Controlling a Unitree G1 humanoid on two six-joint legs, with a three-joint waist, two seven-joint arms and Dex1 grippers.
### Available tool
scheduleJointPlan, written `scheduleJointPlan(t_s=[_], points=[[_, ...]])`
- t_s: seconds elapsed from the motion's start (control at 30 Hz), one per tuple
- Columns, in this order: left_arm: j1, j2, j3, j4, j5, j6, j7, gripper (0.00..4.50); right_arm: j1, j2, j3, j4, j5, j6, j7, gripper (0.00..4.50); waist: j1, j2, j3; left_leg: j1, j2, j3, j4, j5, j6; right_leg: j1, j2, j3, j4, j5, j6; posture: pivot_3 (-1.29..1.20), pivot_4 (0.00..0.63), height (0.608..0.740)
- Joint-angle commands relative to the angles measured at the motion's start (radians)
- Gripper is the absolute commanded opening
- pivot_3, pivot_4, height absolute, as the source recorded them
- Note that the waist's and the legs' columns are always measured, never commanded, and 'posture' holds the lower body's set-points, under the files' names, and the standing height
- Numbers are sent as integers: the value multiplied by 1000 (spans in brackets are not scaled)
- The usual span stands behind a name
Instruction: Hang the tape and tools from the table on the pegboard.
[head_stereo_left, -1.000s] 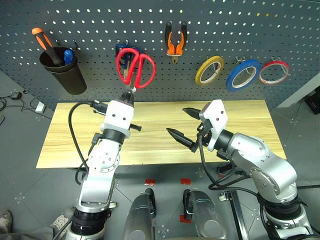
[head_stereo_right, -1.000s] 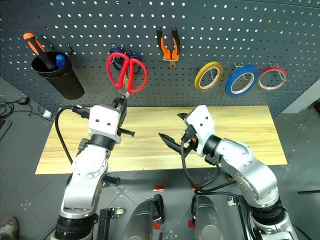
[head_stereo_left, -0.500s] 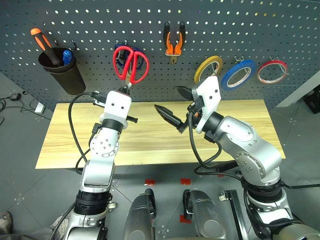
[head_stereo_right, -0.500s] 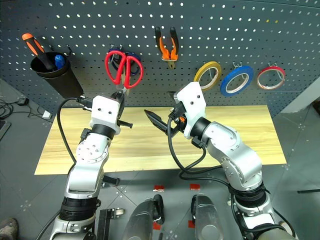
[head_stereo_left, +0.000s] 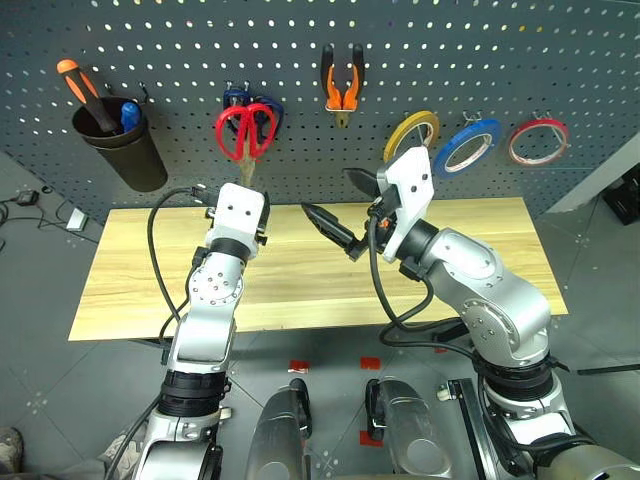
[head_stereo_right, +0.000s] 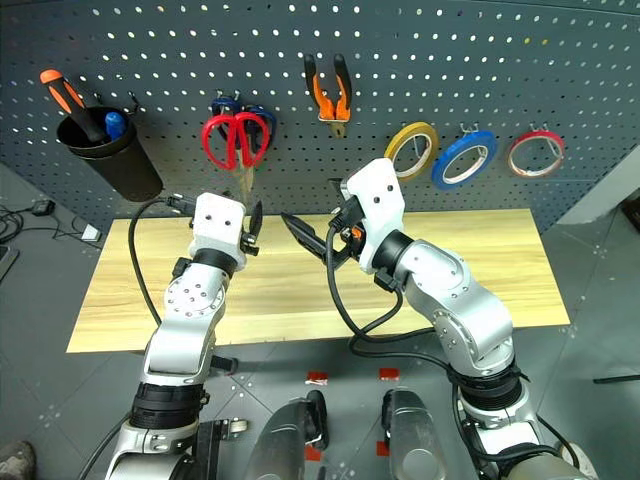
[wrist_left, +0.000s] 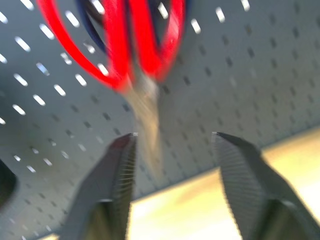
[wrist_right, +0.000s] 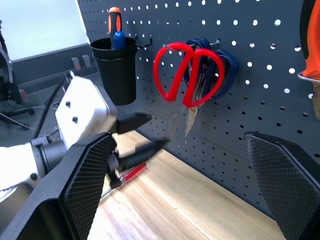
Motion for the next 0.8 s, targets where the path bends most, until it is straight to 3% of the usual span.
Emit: scheduleJointPlan(t_s=[0.03,0.2,0.33,0.53,0.8], points=[[69,-30,25,-41,-53,98,-25,3527,10,-14,15,-33,-15,1,3,4500,-1,0,0,0,0,0,0,0,0,0,0,0,0,0,0,-320,264,740],[125,-74,163,-78,-154,283,-8,3527,53,-60,60,-56,-40,80,-9,4500,-1,0,-1,0,0,0,1,0,0,-1,0,2,1,0,0,-313,283,740],[91,-33,315,-21,-247,408,-23,3527,65,-51,74,-81,-31,154,-31,4500,0,0,-1,0,2,0,3,-1,1,-1,1,3,2,0,0,-294,304,740],[-20,118,354,206,-312,477,-124,3527,8,0,71,-78,-12,244,-53,4500,3,0,2,0,3,0,5,-1,1,-1,3,4,2,0,0,-266,355,740],[-241,218,310,592,-307,344,-208,3527,-66,78,65,-58,-2,320,-68,4500,22,-3,6,0,2,3,3,-1,1,-4,3,9,1,0,-1,-268,392,740]])
